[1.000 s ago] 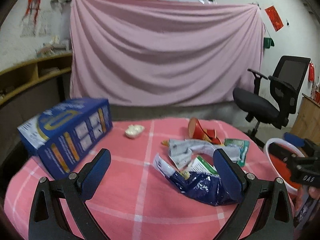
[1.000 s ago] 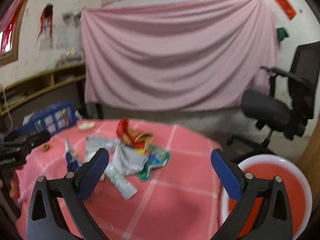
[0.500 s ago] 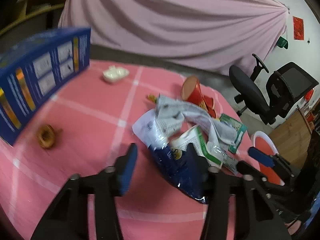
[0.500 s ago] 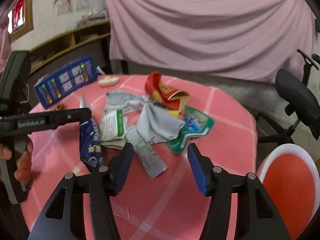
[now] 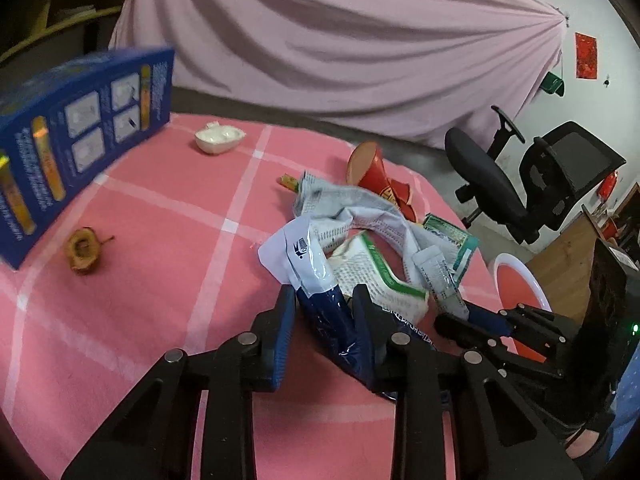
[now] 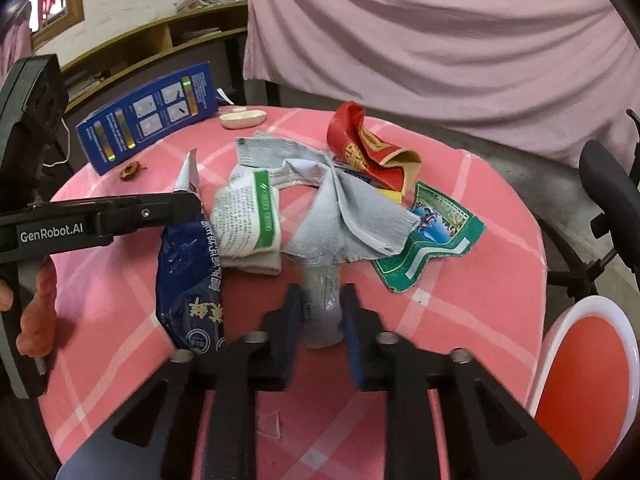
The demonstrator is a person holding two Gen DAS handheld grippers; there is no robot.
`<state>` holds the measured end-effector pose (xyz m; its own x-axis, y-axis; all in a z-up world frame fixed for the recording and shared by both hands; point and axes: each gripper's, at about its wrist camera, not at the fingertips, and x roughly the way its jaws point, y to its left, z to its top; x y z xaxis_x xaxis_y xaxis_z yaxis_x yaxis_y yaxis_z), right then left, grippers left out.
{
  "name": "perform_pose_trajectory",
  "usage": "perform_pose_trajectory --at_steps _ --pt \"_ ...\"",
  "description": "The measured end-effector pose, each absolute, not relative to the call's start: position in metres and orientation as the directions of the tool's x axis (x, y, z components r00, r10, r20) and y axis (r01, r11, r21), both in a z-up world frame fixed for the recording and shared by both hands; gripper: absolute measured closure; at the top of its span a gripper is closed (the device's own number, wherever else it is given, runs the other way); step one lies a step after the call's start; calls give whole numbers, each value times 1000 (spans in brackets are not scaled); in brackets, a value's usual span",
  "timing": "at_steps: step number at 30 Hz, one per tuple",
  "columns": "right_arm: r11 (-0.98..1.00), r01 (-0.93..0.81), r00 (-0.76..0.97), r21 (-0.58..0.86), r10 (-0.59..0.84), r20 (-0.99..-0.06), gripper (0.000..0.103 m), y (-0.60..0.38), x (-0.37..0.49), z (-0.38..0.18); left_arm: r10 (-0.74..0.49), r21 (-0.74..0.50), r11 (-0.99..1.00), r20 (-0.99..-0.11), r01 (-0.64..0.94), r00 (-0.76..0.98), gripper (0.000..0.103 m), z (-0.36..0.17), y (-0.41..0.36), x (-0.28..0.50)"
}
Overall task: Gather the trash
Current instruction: 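Grasp the dark blue bag with left tool while right tool grasps white-green packet, then carry both held wrappers over the orange-red bucket and open both tools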
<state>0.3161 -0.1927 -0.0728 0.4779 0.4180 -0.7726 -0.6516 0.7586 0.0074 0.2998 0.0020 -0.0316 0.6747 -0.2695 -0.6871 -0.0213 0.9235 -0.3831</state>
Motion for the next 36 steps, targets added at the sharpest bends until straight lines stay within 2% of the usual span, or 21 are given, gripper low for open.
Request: perform_pose_trajectory --at_steps 8,13,18,23,29,32,36 --pt "755 -655 529 25 482 -699 89 -203 299 -58 -181 -280 960 -593 11 785 83 -12 -20 260" --pt "781 -624 649 7 524 -551 89 -223 275 -36 -119 -186 982 -523 23 844 84 -5 -47 242" --pt "811 -585 739 14 540 -402 89 -249 253 -20 -96 -163 986 -422 29 901 85 13 -68 228" --pt "867 -498 840 -13 479 -254 89 -278 237 0 -108 -132 989 -292 72 950 85 42 -97 222" --pt "944 -330 939 -13 326 -105 89 -329 226 20 -201 -65 979 -159 192 967 85 65 -152 226" --pt "967 -254 965 8 254 -73 89 -356 224 24 -260 -35 966 -126 258 957 84 68 -185 233" --pt "985 -167 982 44 170 -78 88 -390 229 23 -323 -24 946 -127 323 938 84 65 -221 248"
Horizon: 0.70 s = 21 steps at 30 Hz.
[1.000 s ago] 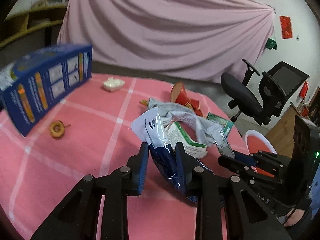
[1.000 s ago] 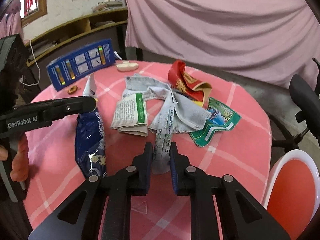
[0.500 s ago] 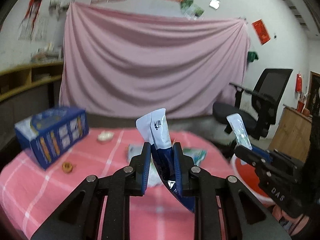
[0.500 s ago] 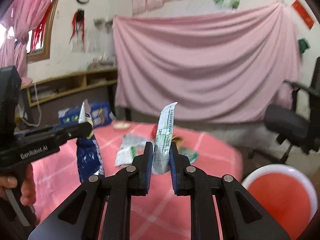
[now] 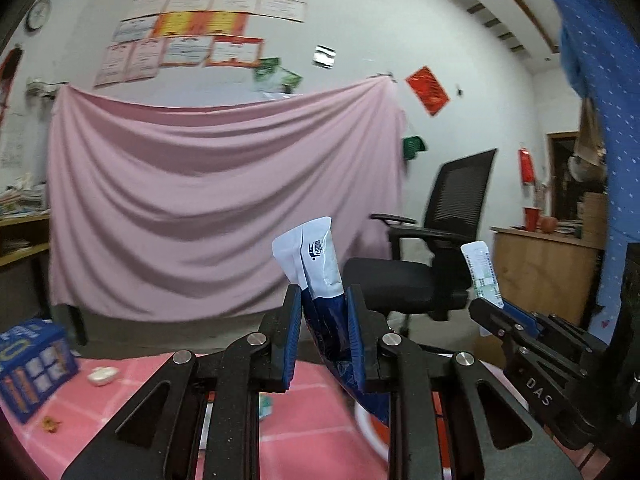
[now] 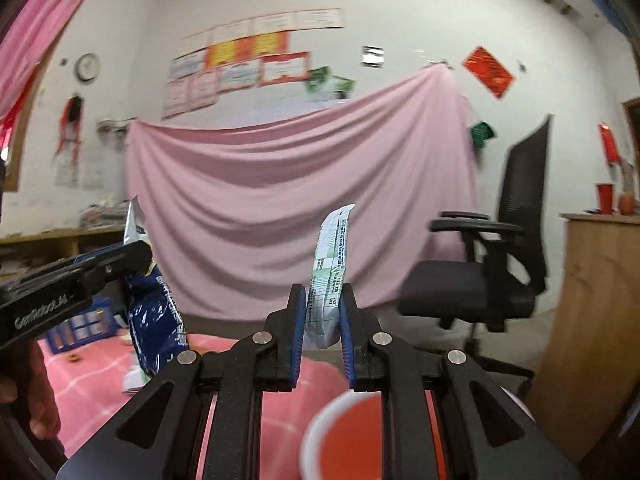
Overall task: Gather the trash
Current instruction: 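Carry both held wrappers over the orange-red bucket and open both tools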
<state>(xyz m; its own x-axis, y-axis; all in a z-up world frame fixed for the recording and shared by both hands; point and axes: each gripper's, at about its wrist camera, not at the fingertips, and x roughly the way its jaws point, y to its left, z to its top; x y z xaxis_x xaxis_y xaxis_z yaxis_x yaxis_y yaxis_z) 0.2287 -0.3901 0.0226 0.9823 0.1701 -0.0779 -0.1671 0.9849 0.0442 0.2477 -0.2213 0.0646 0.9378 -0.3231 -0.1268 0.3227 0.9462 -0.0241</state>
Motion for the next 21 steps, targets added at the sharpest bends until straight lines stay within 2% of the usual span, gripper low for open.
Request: perform_pose_trajectory --at_steps 8,15,21 --pt "992 -56 979 109 76 -191 88 -443 248 8 -398 -10 914 -212 405 893 84 51 -296 281" --pt "989 -22 940 147 70 -333 86 -466 260 -15 -425 -59 899 -353 433 834 84 28 -325 312" --pt "983 -1 895 186 84 -438 86 -478 272 -31 -469 -177 877 -513 446 719 84 8 -334 343"
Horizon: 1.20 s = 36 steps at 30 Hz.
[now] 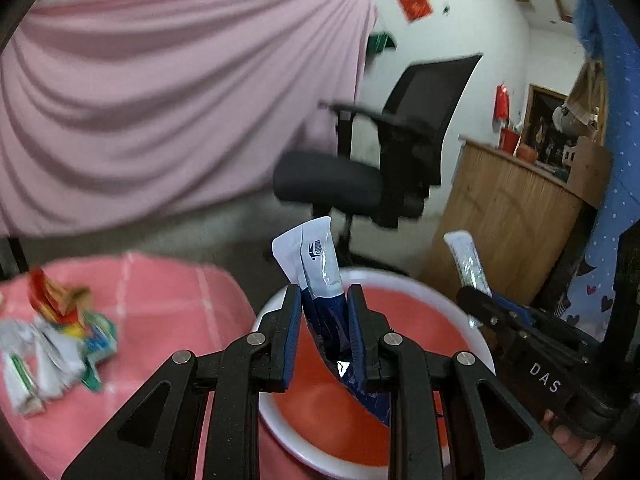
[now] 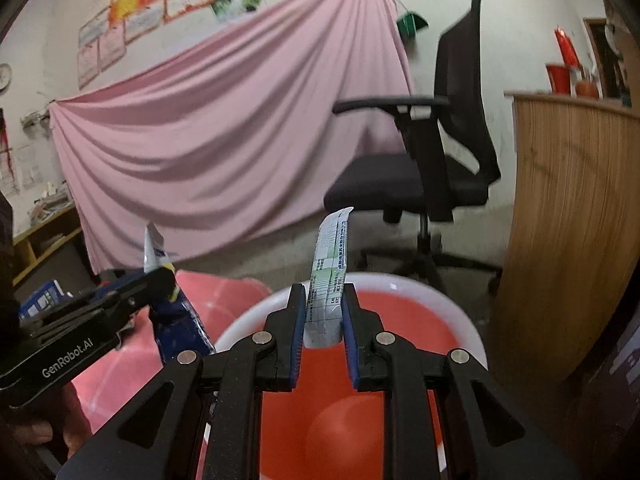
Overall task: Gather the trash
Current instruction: 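Carry both held wrappers over the orange-red bucket and open both tools, then move both tools back over the table toward the remaining wrappers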
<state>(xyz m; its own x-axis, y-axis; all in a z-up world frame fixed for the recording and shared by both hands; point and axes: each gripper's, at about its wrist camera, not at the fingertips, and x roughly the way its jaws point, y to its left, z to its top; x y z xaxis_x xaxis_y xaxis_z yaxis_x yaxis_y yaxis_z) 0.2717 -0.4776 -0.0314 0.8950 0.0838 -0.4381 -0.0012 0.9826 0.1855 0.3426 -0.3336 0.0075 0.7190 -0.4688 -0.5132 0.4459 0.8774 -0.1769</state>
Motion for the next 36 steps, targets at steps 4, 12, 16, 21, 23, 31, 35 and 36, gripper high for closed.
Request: perform_pose_trajectory --at_steps 4,12,16,21,23,31,35,36 --pt "981 16 876 195 80 -476 86 -480 276 -37 -456 -209 884 -576 417 678 83 5 -336 357" --pt "981 24 883 193 70 -465 70 -478 274 -31 -454 -226 888 -564 400 690 70 16 -319 358" --pt "979 6 911 202 77 -404 58 -473 268 -19 -441 -226 897 -528 380 726 65 25 -296 347" --pt "980 -33 947 194 93 -308 40 -458 260 -1 -421 -225 907 -441 356 793 48 41 -263 325" --pt "980 -43 957 195 96 -274 18 -450 258 4 -397 -222 917 -411 332 821 38 47 -247 317" --pt "982 -99 984 159 120 -132 0 -411 248 22 -255 -226 954 -251 200 934 2 60 -174 281" --pt "983 -130 989 131 137 -52 0 -390 241 27 -199 -217 964 -201 155 959 2 59 -145 265" --pt "982 -139 989 127 145 -37 0 -385 241 27 -181 -213 967 -189 139 965 2 59 -138 261"
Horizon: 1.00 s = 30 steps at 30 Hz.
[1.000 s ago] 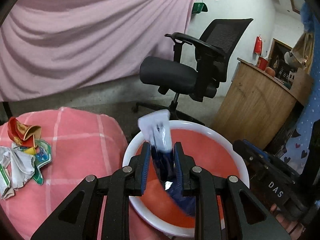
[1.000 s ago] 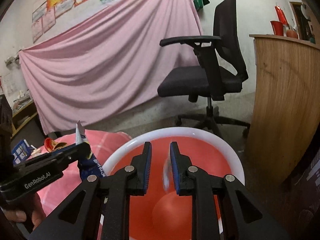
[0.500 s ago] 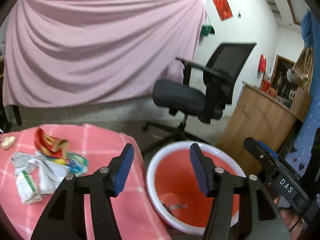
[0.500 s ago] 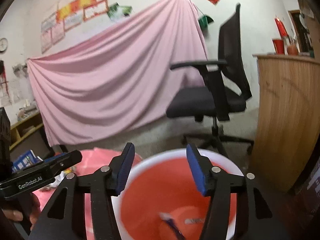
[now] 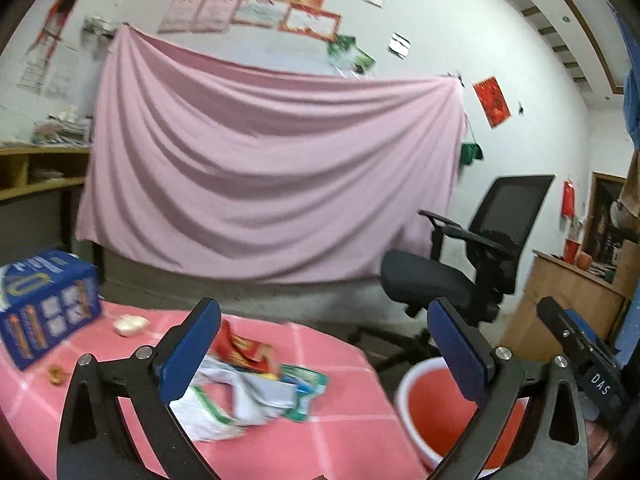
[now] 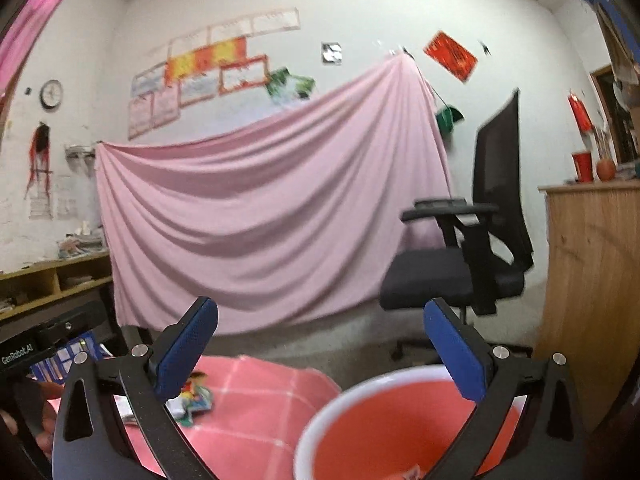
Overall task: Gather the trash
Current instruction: 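Move both tools back over the table toward the remaining wrappers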
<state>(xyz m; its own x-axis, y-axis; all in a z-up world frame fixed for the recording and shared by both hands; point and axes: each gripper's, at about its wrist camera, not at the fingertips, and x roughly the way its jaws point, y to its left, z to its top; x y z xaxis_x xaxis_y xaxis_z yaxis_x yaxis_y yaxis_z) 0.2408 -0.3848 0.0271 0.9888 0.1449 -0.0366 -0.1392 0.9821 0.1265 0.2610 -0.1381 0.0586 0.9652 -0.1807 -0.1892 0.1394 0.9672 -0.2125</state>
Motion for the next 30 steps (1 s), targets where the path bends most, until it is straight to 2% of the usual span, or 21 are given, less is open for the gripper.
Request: perform_pose_trajectory --at_steps 7,12,16,21,28,30 --pt "971 -228 974 71 226 35 0 -340 243 29 -69 -166 985 -130 47 989 2 48 -96 243" --pt "965 -261 965 -3 261 11 0 -308 252 22 -26 -134 991 -157 5 987 2 34 -64 242" --pt "957 -284 958 -60 282 -44 0 -283 265 13 -8 -134 991 -208 -20 978 2 18 -46 248" --pt "949 -296 950 -105 282 -134 0 -261 276 -2 -20 -164 986 -320 -34 947 2 -7 -32 259" --pt "944 -317 904 -93 271 -332 0 -249 308 -23 -78 -194 981 -500 -24 863 3 -26 -30 295" --pt "946 -317 881 -68 268 -390 4 -251 318 -28 -100 -197 980 -545 -11 833 3 -29 -33 305"
